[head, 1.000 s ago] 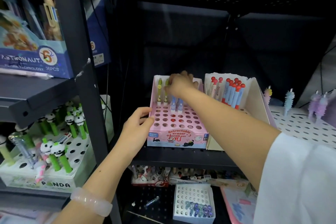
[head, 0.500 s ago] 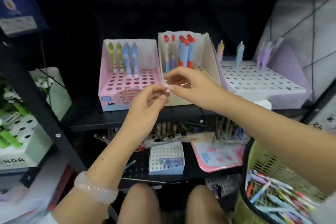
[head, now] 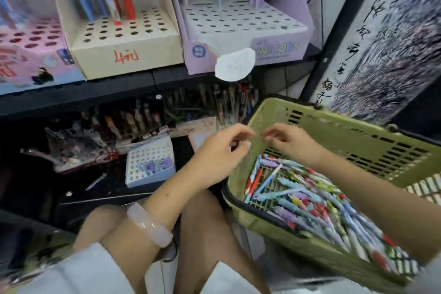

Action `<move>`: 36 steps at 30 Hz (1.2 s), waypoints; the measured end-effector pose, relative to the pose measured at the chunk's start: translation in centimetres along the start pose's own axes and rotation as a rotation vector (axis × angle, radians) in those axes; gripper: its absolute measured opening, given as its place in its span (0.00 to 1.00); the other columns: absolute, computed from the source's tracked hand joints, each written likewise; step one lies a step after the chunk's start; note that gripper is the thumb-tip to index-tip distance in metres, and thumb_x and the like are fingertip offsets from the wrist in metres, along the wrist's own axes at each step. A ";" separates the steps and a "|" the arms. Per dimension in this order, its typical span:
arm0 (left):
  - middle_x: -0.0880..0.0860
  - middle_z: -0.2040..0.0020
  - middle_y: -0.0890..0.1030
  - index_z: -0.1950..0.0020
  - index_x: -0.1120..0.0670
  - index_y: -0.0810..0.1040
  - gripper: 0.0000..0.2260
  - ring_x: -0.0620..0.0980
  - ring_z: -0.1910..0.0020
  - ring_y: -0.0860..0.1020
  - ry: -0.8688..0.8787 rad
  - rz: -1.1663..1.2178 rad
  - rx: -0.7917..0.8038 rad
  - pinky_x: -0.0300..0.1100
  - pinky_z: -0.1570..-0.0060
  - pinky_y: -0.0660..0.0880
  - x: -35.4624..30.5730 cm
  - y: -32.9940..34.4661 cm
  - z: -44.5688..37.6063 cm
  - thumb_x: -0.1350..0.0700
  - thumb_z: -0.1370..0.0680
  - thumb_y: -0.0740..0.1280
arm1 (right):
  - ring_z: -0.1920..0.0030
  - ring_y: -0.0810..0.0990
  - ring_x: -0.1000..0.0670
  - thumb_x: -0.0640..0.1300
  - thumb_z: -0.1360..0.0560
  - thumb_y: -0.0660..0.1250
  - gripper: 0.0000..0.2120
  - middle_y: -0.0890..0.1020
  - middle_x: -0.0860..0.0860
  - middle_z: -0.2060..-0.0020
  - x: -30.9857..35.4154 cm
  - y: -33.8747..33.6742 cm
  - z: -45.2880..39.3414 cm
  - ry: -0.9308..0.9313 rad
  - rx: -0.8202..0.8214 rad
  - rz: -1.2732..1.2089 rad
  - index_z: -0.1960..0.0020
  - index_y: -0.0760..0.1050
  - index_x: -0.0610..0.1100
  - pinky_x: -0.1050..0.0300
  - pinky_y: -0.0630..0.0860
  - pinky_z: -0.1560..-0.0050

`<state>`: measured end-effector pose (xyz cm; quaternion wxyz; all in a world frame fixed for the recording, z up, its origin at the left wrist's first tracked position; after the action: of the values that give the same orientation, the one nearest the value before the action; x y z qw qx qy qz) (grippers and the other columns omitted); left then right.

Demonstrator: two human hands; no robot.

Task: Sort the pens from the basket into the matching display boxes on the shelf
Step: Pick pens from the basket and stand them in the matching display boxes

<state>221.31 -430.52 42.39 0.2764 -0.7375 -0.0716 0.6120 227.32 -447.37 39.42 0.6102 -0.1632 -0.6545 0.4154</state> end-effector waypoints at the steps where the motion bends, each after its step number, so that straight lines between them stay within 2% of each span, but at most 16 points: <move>1: 0.34 0.50 0.73 0.45 0.44 0.72 0.07 0.34 0.48 0.71 -0.002 -0.041 0.035 0.21 0.49 0.66 0.1 1.0 -0.3 0.55 0.20 0.60 | 0.52 0.77 0.52 0.40 0.22 0.63 0.10 0.81 0.46 0.49 -1.9 0.6 -0.1 0.039 0.036 0.071 0.42 0.75 0.41 0.63 0.71 0.52; 3: 0.39 0.45 0.74 0.40 0.47 0.73 0.10 0.36 0.44 0.70 -0.002 -0.145 0.085 0.21 0.52 0.63 0.4 2.6 -0.9 0.54 0.20 0.60 | 0.50 0.77 0.49 0.41 0.23 0.64 0.13 0.80 0.45 0.46 -5.1 2.2 0.1 0.072 0.188 0.203 0.39 0.73 0.40 0.64 0.69 0.53; 5: 0.44 0.38 0.74 0.37 0.48 0.72 0.12 0.42 0.38 0.69 0.012 -0.276 0.123 0.28 0.49 0.62 0.4 3.8 -1.4 0.53 0.20 0.59 | 0.50 0.75 0.48 0.42 0.23 0.64 0.18 0.78 0.49 0.46 -7.4 4.1 0.7 0.071 0.439 0.294 0.35 0.69 0.39 0.65 0.67 0.53; 7: 0.46 0.35 0.73 0.35 0.47 0.70 0.13 0.46 0.35 0.68 0.023 -0.395 0.161 0.37 0.43 0.64 0.2 4.7 -1.8 0.51 0.20 0.58 | 0.40 0.72 0.46 0.48 0.23 0.65 0.27 0.72 0.50 0.37 -9.2 5.9 1.9 0.119 0.715 0.321 0.28 0.62 0.41 0.61 0.67 0.42; 9: 0.46 0.34 0.73 0.34 0.47 0.69 0.14 0.48 0.35 0.69 0.030 -0.499 0.185 0.41 0.43 0.65 0.2 5.2 -2.0 0.49 0.19 0.57 | 0.30 0.63 0.45 0.52 0.25 0.66 0.33 0.62 0.46 0.28 -10.9 7.3 2.8 0.164 0.860 0.410 0.25 0.57 0.44 0.55 0.63 0.32; 14: 0.45 0.35 0.74 0.34 0.47 0.70 0.14 0.51 0.39 0.71 0.067 -0.609 0.153 0.38 0.53 0.58 0.5 5.5 -2.0 0.49 0.19 0.56 | 0.29 0.58 0.40 0.59 0.29 0.68 0.44 0.56 0.41 0.28 -12.0 10.0 4.0 0.088 0.831 0.819 0.24 0.47 0.46 0.44 0.60 0.33; 19: 0.45 0.38 0.76 0.35 0.48 0.71 0.14 0.49 0.43 0.72 0.107 -0.647 0.138 0.38 0.57 0.55 0.4 5.7 -1.8 0.50 0.19 0.55 | 0.32 0.63 0.38 0.55 0.31 0.70 0.49 0.59 0.40 0.29 -12.1 10.5 4.4 0.111 0.860 0.732 0.24 0.39 0.52 0.43 0.61 0.34; 22: 0.45 0.39 0.76 0.36 0.48 0.71 0.14 0.49 0.44 0.73 0.121 -0.663 0.141 0.35 0.61 0.51 0.5 5.7 -1.6 0.50 0.19 0.55 | 0.41 0.71 0.43 0.52 0.31 0.72 0.45 0.68 0.41 0.35 -12.2 10.5 4.4 0.116 0.855 0.667 0.25 0.47 0.48 0.51 0.68 0.45; 24: 0.44 0.39 0.76 0.37 0.48 0.72 0.13 0.49 0.44 0.73 0.123 -0.666 0.138 0.35 0.61 0.51 0.4 5.7 -1.5 0.50 0.19 0.55 | 0.49 0.71 0.46 0.50 0.30 0.71 0.34 0.72 0.43 0.41 -12.5 10.5 4.4 0.141 0.891 0.597 0.31 0.57 0.46 0.57 0.67 0.53; 25: 0.44 0.39 0.76 0.37 0.48 0.72 0.13 0.49 0.44 0.73 0.120 -0.662 0.137 0.34 0.61 0.51 0.4 5.7 -1.5 0.50 0.19 0.55 | 0.49 0.72 0.46 0.51 0.30 0.70 0.32 0.72 0.44 0.41 -12.6 10.4 4.5 0.153 0.904 0.573 0.32 0.59 0.46 0.58 0.67 0.53; 27: 0.44 0.40 0.76 0.37 0.48 0.72 0.13 0.48 0.44 0.73 0.120 -0.654 0.135 0.34 0.60 0.51 0.4 5.7 -1.4 0.50 0.19 0.55 | 0.45 0.74 0.44 0.51 0.30 0.70 0.39 0.71 0.43 0.36 -12.8 10.3 4.6 0.181 0.912 0.553 0.27 0.53 0.44 0.57 0.70 0.51; 29: 0.45 0.40 0.76 0.37 0.48 0.72 0.13 0.49 0.44 0.73 0.120 -0.651 0.141 0.34 0.60 0.51 0.4 5.7 -1.4 0.50 0.19 0.55 | 0.50 0.75 0.44 0.50 0.30 0.70 0.41 0.73 0.42 0.39 -12.8 10.3 4.7 0.169 0.901 0.548 0.26 0.51 0.43 0.58 0.71 0.56; 31: 0.45 0.40 0.77 0.37 0.48 0.72 0.13 0.49 0.43 0.73 0.121 -0.645 0.144 0.34 0.59 0.51 0.4 5.7 -1.4 0.50 0.19 0.55 | 0.55 0.75 0.45 0.48 0.31 0.70 0.33 0.76 0.43 0.47 -12.8 10.2 4.9 0.152 0.871 0.517 0.31 0.58 0.47 0.58 0.69 0.63; 33: 0.45 0.40 0.77 0.37 0.48 0.72 0.13 0.49 0.43 0.73 0.113 -0.644 0.149 0.34 0.59 0.51 0.4 5.6 -1.4 0.50 0.19 0.55 | 0.60 0.74 0.48 0.45 0.31 0.70 0.20 0.75 0.49 0.59 -12.8 9.6 5.2 0.121 0.800 0.445 0.47 0.63 0.58 0.60 0.66 0.69; 34: 0.45 0.40 0.77 0.37 0.48 0.72 0.13 0.50 0.43 0.73 0.108 -0.644 0.151 0.34 0.60 0.52 0.5 5.7 -1.4 0.50 0.19 0.55 | 0.63 0.72 0.52 0.44 0.31 0.70 0.20 0.72 0.53 0.63 -12.8 9.0 5.4 0.125 0.758 0.393 0.49 0.63 0.58 0.62 0.64 0.71; 36: 0.46 0.40 0.77 0.37 0.48 0.72 0.13 0.51 0.43 0.73 0.087 -0.633 0.156 0.35 0.59 0.53 0.6 5.7 -1.6 0.50 0.19 0.55 | 0.66 0.71 0.57 0.40 0.31 0.70 0.23 0.71 0.55 0.64 -12.7 7.7 5.7 0.147 0.658 0.263 0.41 0.63 0.48 0.65 0.66 0.73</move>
<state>221.60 -435.58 39.19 0.5114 -0.6809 -0.2383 0.4671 222.31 -453.86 25.78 0.6170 -0.0702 -0.4134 0.6659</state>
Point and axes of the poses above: each hand's wrist, its own z-axis away from the middle knuckle, its own y-axis out of the palm, x = y × z, the point moved 4 cm from there along -z, towards the middle knuckle
